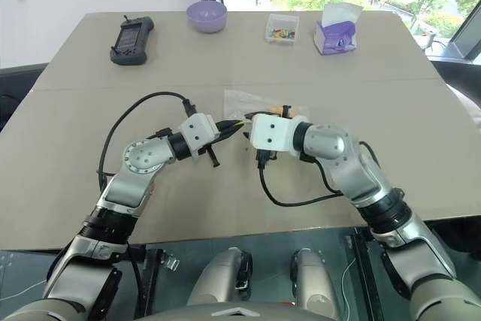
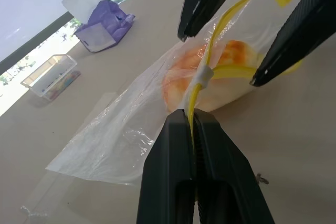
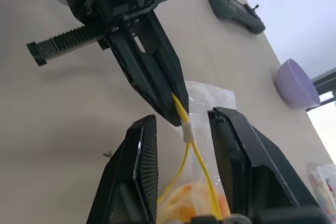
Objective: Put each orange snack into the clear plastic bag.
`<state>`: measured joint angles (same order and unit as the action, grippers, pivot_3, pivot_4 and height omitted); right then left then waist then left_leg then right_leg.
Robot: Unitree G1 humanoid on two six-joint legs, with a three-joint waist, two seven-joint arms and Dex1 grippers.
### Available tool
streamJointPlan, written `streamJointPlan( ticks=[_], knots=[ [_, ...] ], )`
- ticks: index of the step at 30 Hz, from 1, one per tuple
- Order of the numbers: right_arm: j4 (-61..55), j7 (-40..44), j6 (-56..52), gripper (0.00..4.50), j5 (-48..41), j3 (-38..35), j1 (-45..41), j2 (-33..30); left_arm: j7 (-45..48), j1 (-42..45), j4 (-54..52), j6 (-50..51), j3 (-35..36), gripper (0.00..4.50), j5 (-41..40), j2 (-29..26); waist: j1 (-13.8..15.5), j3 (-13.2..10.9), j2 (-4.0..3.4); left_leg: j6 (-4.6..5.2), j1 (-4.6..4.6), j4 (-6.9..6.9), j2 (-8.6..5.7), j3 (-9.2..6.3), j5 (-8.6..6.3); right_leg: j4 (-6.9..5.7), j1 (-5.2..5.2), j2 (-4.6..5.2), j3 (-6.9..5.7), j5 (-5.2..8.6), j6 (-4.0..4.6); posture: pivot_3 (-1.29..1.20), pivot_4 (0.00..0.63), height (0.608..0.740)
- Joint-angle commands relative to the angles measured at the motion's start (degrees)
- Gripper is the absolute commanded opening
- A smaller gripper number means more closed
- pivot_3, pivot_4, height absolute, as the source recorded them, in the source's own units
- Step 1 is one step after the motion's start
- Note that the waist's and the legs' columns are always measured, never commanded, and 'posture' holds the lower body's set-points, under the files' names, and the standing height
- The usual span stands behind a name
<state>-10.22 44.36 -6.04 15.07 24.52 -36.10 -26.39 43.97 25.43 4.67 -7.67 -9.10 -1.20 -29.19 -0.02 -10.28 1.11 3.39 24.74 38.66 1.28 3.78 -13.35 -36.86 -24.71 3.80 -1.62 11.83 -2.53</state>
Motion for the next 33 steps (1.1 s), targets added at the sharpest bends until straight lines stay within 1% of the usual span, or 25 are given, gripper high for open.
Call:
streamJointPlan(
  ticks=[1,13,32,33],
  knots=[
    [-0.16,-0.81,1.80,1.73,1.36,-0.05,-1.93,0.84,0.01,0.96,-2.85,-0.04,0.70,0.00,-0.56,0.07,0.00,0.00,0.00,0.00,0.00,0.00,0.00,0.00,0.00,-0.01,0.00,0.00,0.00,0.00,0.00,0.00,0.150,0.740],
    [4.46,-2.16,4.56,1.73,5.98,-0.08,-3.64,2.05,0.17,1.48,-2.71,0.18,0.74,0.00,-0.60,0.17,-0.03,0.00,0.00,-0.03,-0.01,0.00,0.00,0.01,0.02,-0.04,0.00,-0.01,0.00,0.00,0.01,0.00,0.150,0.740],
    [5.09,-1.79,5.80,1.73,6.57,-0.86,-3.53,3.28,-0.04,0.89,-3.45,0.67,0.85,0.00,-0.47,0.00,-0.09,0.00,0.00,-0.03,-0.01,0.00,0.01,0.00,0.02,-0.04,0.00,-0.01,0.00,0.00,0.01,0.00,0.150,0.740],
    [5.26,-1.75,5.81,1.21,6.51,-0.92,-3.63,3.33,-0.05,0.93,-3.44,0.71,0.84,0.00,-0.47,0.03,-0.09,0.00,0.00,-0.03,-0.01,0.00,0.00,0.00,0.02,-0.04,0.00,-0.01,0.00,0.00,0.01,0.00,0.150,0.740]
  ],
)
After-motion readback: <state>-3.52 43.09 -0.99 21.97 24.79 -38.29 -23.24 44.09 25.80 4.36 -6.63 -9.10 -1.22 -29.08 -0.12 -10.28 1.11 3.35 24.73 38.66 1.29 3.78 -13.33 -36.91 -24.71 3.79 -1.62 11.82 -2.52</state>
